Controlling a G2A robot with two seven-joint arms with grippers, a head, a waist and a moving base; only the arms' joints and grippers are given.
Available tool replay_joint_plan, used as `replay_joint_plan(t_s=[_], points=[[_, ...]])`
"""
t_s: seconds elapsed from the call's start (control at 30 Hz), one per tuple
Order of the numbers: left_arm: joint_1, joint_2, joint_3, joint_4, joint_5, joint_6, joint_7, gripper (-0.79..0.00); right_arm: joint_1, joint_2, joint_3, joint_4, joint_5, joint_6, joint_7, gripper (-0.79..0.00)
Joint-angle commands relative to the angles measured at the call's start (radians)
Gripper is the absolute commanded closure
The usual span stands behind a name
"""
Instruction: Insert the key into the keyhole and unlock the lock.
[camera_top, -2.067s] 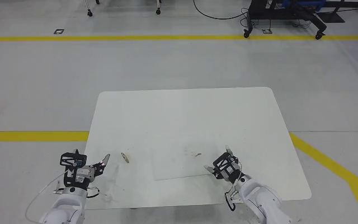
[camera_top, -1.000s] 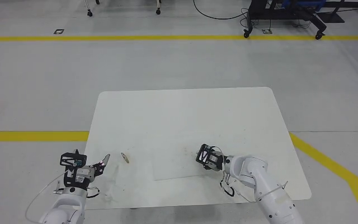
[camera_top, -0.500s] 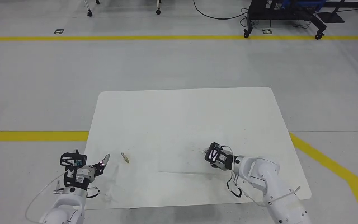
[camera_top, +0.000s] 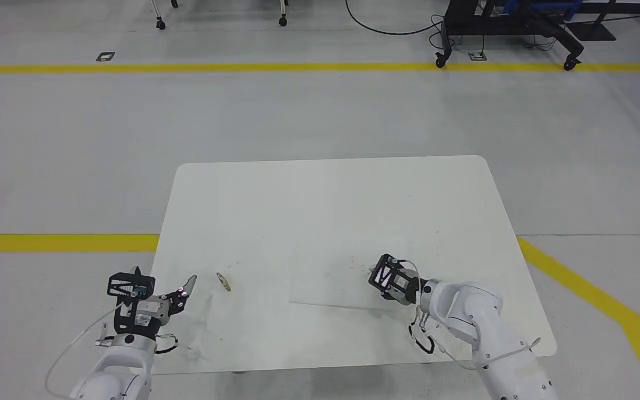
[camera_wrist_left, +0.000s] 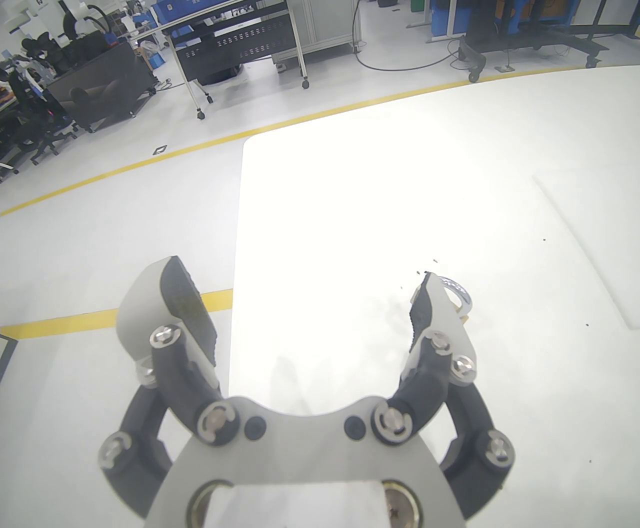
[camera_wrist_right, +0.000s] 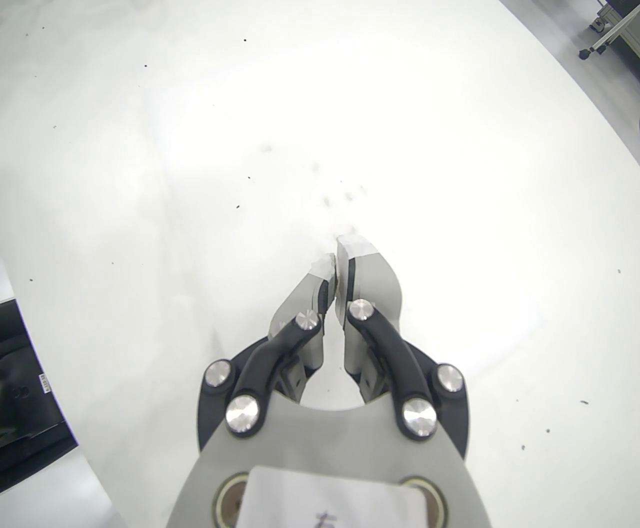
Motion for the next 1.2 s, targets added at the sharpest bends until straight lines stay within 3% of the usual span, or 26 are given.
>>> replay_joint_plan(t_s=[0.0, 0.07, 0.23, 0.47, 0.63, 0.77, 0.97, 1.17], points=[[0.001, -0.001, -0.013, -0.007, -0.013, 0.012, 0.013, -0.785, 0.000, 0.000, 0.000, 0.000, 0.000, 0.000, 0.000, 0.000], [0.006, -0.001, -0.029, -0.043, -0.002, 0.022, 0.017, -0.785, -0.006, 0.000, 0.003, 0.003, 0.011, 0.011, -0.016, 0.000], [-0.042, 0.006, 0.017, -0.143, 0.016, -0.157, -0.107, -0.785, -0.005, 0.002, 0.005, 0.030, 0.032, -0.003, -0.072, 0.000], [-0.230, -0.002, 0.248, -0.147, 0.114, -0.335, -0.317, -0.785, -0.001, 0.002, -0.020, 0.040, 0.021, -0.013, -0.127, 0.000], [-0.364, -0.027, 0.439, -0.051, 0.170, -0.335, -0.396, -0.785, 0.003, 0.004, -0.025, 0.051, 0.024, -0.015, -0.150, 0.000], [-0.441, -0.049, 0.544, 0.035, 0.201, -0.299, -0.406, -0.785, 0.004, 0.005, -0.028, 0.046, 0.025, -0.022, -0.158, 0.000], [-0.510, -0.075, 0.642, 0.134, 0.228, -0.264, -0.413, -0.785, 0.003, 0.009, -0.030, 0.035, 0.037, -0.050, -0.171, 0.000], [-0.545, -0.090, 0.680, 0.197, 0.262, -0.226, -0.416, -0.785, 0.003, 0.013, -0.029, 0.031, 0.055, -0.066, -0.185, 0.000]])
